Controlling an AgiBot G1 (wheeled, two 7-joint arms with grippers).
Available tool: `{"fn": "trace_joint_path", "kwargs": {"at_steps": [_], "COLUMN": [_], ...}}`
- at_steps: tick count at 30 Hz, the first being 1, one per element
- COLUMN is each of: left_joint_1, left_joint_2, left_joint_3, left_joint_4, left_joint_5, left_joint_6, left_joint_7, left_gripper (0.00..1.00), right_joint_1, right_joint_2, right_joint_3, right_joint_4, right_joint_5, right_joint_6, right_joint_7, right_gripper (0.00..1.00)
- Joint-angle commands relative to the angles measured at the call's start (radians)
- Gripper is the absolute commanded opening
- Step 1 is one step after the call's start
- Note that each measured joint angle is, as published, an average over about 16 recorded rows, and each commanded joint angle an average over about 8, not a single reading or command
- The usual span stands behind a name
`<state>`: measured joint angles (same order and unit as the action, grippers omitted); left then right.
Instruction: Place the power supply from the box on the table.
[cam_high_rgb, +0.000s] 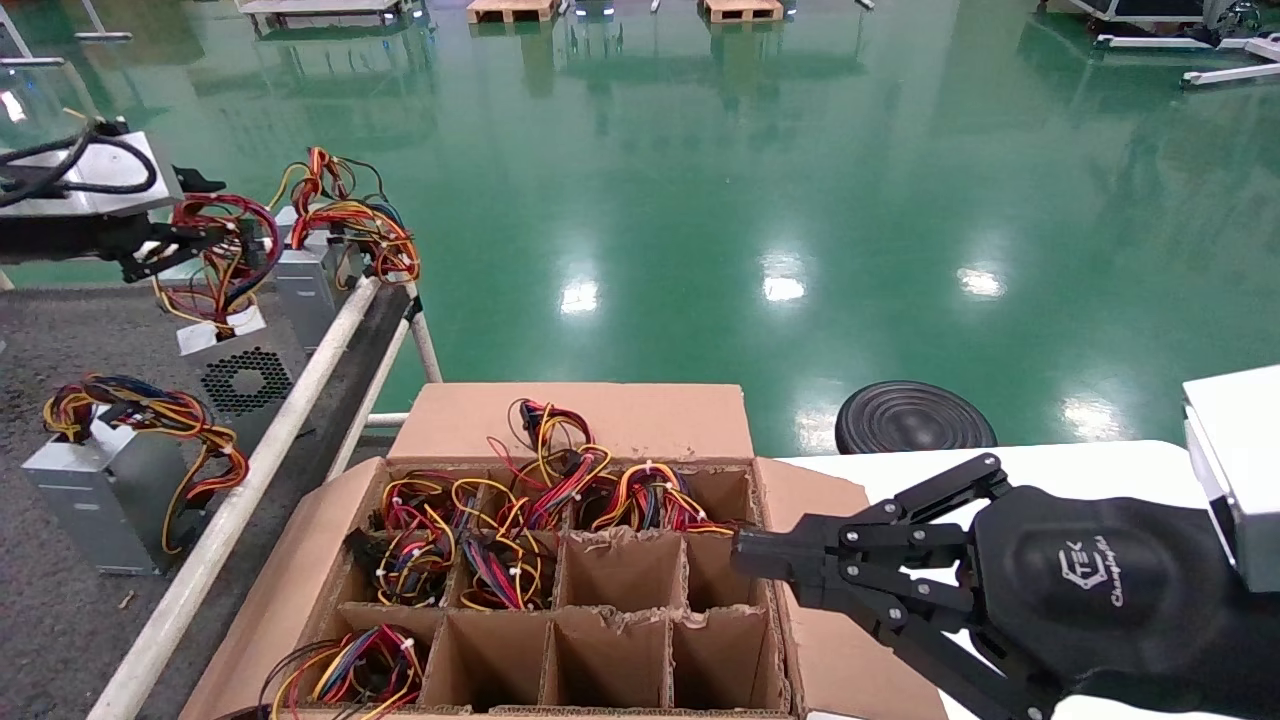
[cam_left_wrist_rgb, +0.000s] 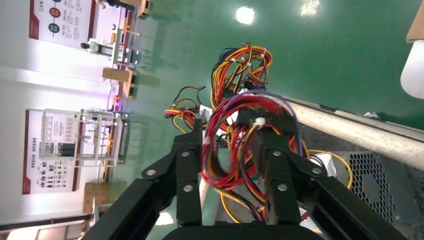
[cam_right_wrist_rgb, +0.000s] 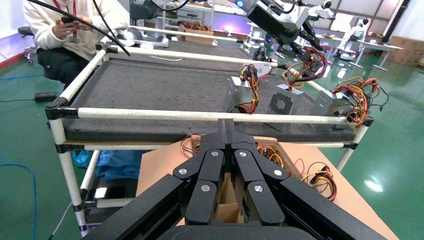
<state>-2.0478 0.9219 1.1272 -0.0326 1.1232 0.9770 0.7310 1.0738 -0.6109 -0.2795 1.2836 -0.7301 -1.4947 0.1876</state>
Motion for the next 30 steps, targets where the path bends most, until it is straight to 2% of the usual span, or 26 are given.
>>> {"fn": "trace_joint_path", "kwargs": {"at_steps": [1, 30], "left_joint_1": [-0.001, -0.023], "left_joint_2": [-0.001, 0.018], "left_joint_3": [0.0, -0.027], "left_joint_4": [0.001, -0.031], "left_joint_5": [0.0, -0.033], "left_joint_6": [0.005, 0.072], "left_joint_7": [-0.005, -0.043], "left_gripper": [1.0, 1.0], "right_joint_1": [0.0, 0.0], "right_joint_2": [0.0, 0.0], "right_joint_3": [0.0, 0.0], "right_joint_4": [0.0, 0.0], "right_joint_5": [0.0, 0.0], "right_joint_6": [0.0, 0.0], "right_joint_7": [0.0, 0.0], "right_gripper": [0.0, 0.0]}}
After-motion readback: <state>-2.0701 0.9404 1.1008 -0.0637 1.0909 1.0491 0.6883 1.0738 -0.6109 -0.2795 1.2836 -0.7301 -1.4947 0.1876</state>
